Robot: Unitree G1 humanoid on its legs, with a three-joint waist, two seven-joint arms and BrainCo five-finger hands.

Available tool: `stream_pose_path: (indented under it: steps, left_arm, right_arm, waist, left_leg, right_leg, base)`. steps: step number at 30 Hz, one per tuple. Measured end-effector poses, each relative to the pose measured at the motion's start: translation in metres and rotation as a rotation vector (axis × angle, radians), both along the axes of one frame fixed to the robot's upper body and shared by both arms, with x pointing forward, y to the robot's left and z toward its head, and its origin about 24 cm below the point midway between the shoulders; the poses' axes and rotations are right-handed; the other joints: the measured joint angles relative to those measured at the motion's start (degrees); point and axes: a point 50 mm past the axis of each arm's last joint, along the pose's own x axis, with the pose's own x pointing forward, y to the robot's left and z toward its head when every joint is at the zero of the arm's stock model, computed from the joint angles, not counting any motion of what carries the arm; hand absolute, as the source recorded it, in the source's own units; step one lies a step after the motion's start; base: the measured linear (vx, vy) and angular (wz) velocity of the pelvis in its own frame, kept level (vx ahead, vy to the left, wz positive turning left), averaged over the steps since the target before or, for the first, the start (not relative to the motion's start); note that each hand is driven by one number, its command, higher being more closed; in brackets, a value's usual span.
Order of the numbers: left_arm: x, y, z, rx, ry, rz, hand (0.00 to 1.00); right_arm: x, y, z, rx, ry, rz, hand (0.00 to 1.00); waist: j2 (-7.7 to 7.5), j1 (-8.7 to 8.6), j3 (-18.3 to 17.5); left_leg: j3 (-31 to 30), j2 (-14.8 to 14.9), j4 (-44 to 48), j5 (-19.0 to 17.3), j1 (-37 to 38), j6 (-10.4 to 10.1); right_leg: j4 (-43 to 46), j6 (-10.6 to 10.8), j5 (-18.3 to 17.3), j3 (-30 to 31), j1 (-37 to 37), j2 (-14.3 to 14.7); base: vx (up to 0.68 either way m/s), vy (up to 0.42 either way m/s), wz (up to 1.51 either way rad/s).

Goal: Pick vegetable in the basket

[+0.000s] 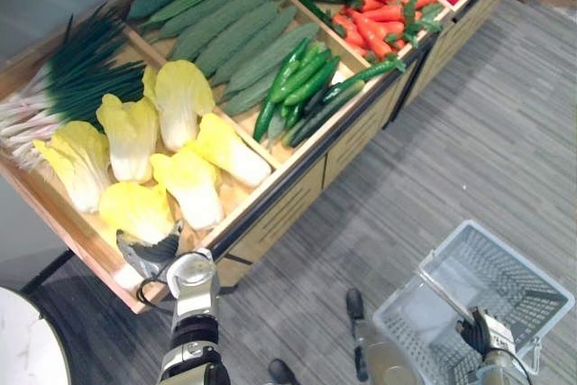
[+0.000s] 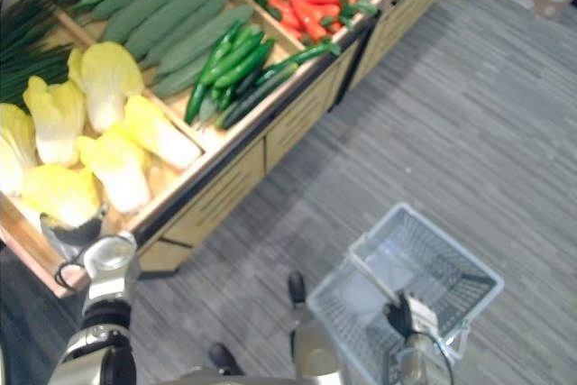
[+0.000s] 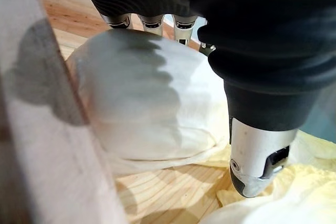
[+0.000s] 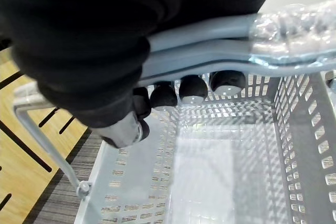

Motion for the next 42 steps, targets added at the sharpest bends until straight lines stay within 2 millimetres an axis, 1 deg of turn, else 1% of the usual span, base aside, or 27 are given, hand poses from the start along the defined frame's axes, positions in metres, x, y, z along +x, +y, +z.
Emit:
stream_pose_path:
  steps: [3, 7, 12, 13, 15, 18, 22, 28, 32, 34, 36, 38, 39, 41, 42]
  left_arm:
    - [0.001, 0.001, -0.003, -0.006, 0.024, 0.002, 0.00]
    - [0.002, 0.008, -0.004, -0.022, 0.036, 0.027, 0.00]
    - [0.003, 0.013, -0.006, -0.018, 0.057, 0.044, 0.00]
    - [0.003, 0.014, -0.006, -0.018, 0.059, 0.047, 1.00]
    - [0.003, 0.017, -0.006, -0.015, 0.060, 0.061, 1.00]
    - [-0.001, 0.028, -0.005, -0.011, 0.074, 0.103, 1.00]
    - [-0.001, 0.044, 0.000, 0.009, 0.100, 0.120, 1.00]
    - [-0.003, 0.049, 0.001, 0.008, 0.104, 0.128, 1.00]
    - [0.000, 0.047, 0.001, -0.036, 0.077, 0.127, 1.00]
    - [0.002, 0.043, 0.002, -0.065, 0.040, 0.124, 1.00]
    - [0.007, 0.031, 0.002, -0.099, -0.003, 0.095, 1.00]
    - [0.012, 0.012, 0.001, -0.133, -0.045, 0.052, 1.00]
    - [0.013, 0.003, 0.003, -0.122, -0.069, 0.017, 1.00]
    - [0.015, -0.011, 0.005, -0.121, -0.100, -0.032, 1.00]
    - [0.015, -0.014, 0.005, -0.123, -0.110, -0.043, 1.00]
  right_arm:
    - [0.000, 0.001, -0.002, 0.000, 0.003, 0.005, 1.00]
    - [0.000, 0.003, -0.003, 0.000, -0.002, 0.010, 1.00]
    - [-0.001, 0.004, -0.004, 0.009, -0.008, 0.021, 1.00]
    - [-0.001, 0.004, -0.004, 0.010, -0.007, 0.022, 1.00]
    - [-0.001, 0.006, -0.004, 0.014, -0.007, 0.033, 1.00]
    - [-0.002, 0.005, -0.005, 0.004, 0.007, 0.065, 1.00]
    - [-0.004, 0.004, -0.007, 0.002, 0.021, 0.074, 1.00]
    - [-0.004, 0.005, -0.007, 0.001, 0.028, 0.088, 1.00]
    - [-0.004, 0.006, -0.008, 0.002, 0.032, 0.092, 1.00]
    - [-0.005, 0.006, -0.008, 0.002, 0.034, 0.091, 1.00]
    - [-0.005, 0.005, -0.009, -0.003, 0.042, 0.083, 1.00]
    - [-0.007, 0.005, -0.010, -0.004, 0.051, 0.073, 1.00]
    - [-0.006, 0.006, -0.010, 0.000, 0.050, 0.066, 1.00]
    - [-0.006, 0.007, -0.011, 0.008, 0.046, 0.038, 1.00]
    - [-0.007, 0.007, -0.011, 0.010, 0.047, 0.032, 1.00]
  waist:
    - [-0.13, 0.01, 0.07]
    - [-0.66, -0.02, 0.49]
    - [-0.79, -0.05, 0.56]
    - [-0.78, -0.02, 0.56]
    - [-0.92, -0.01, 0.64]
    - [-0.82, -0.12, 0.73]
    - [-1.16, -0.14, 0.93]
    - [-1.18, -0.19, 0.93]
    - [-1.35, -0.19, 1.00]
    - [-1.51, -0.18, 1.03]
    - [-1.54, -0.18, 1.05]
    - [-1.66, -0.14, 0.99]
    - [-1.84, -0.10, 0.95]
    - [-1.83, -0.11, 0.93]
    - [-1.82, -0.11, 0.92]
  left_leg:
    - [0.03, 0.04, 0.03, 0.00, -0.10, 0.00]
    - [0.04, 0.05, 0.08, -0.02, -0.09, -0.02]
    - [0.32, 0.44, 0.49, -0.29, -0.07, -0.37]
    - [0.41, 0.58, 0.51, -0.41, -0.03, -0.38]
    - [1.01, 0.98, 0.53, -0.58, 0.08, -0.49]
    - [1.42, 1.25, 0.53, -0.58, 0.10, -0.50]
    - [1.43, 1.57, 0.48, -0.62, 0.10, -0.57]
    - [1.48, 1.55, 0.38, -0.62, 0.44, -0.57]
    - [1.39, 1.45, 0.27, -0.62, 1.50, -0.57]
    - [1.24, 1.17, 0.07, -0.61, 1.76, -0.56]
    - [0.70, 0.81, -0.04, -0.59, 1.84, -0.53]
    - [-0.33, 0.60, -0.06, -0.58, 1.99, -0.52]
    - [-0.51, 0.47, -0.05, -0.55, 2.05, -0.47]
    - [-1.14, 0.15, -0.03, -0.48, 2.08, -0.36]
    - [-1.48, 0.04, -0.03, -0.42, 2.05, -0.27]
  right_leg:
    - [0.14, 0.00, 0.00, 0.08, -0.18, 0.05]
    - [0.25, -0.01, 0.00, 0.13, -0.22, 0.05]
    - [0.25, -0.01, -0.01, 0.51, -0.25, 0.37]
    - [0.25, -0.01, -0.01, 0.70, -0.25, 0.53]
    - [0.21, -0.02, -0.02, 1.02, -0.38, 0.99]
    - [-0.01, -0.04, -0.06, 1.45, -0.54, 1.35]
    - [-0.05, -0.14, 0.02, 1.52, -0.58, 1.73]
    - [-0.06, -0.47, 0.31, 1.47, -0.30, 1.73]
    - [-0.07, -0.68, 0.62, 1.27, 0.81, 1.61]
    - [-0.06, -0.68, 0.62, 0.93, 1.14, 1.29]
    - [-0.06, -0.67, 0.62, 0.36, 1.54, 0.84]
    - [-0.06, -0.66, 0.61, -0.40, 2.21, 0.42]
    - [-0.06, -0.66, 0.61, -0.72, 2.50, 0.19]
    - [-0.06, -0.66, 0.61, -1.13, 2.82, -0.19]
    - [-0.05, -0.66, 0.61, -1.29, 2.89, -0.31]
  base:
    - [-0.02, -0.047, -0.02]
    - [-0.02, -0.042, 0.00]
    - [-0.03, -0.052, -0.04]
    - [-0.03, -0.063, -0.09]
    - [-0.03, -0.062, -0.12]
    - [-0.03, -0.069, -0.08]
    - [-0.03, -0.057, 0.00]
    - [0.00, -0.013, 0.00]
    - [0.00, -0.002, 0.01]
    - [-0.03, -0.007, 0.08]
    - [-0.03, 0.002, 0.16]
    - [-0.02, 0.010, 0.21]
    - [-0.02, 0.004, 0.19]
    - [-0.03, -0.004, 0.13]
    - [-0.03, -0.008, 0.14]
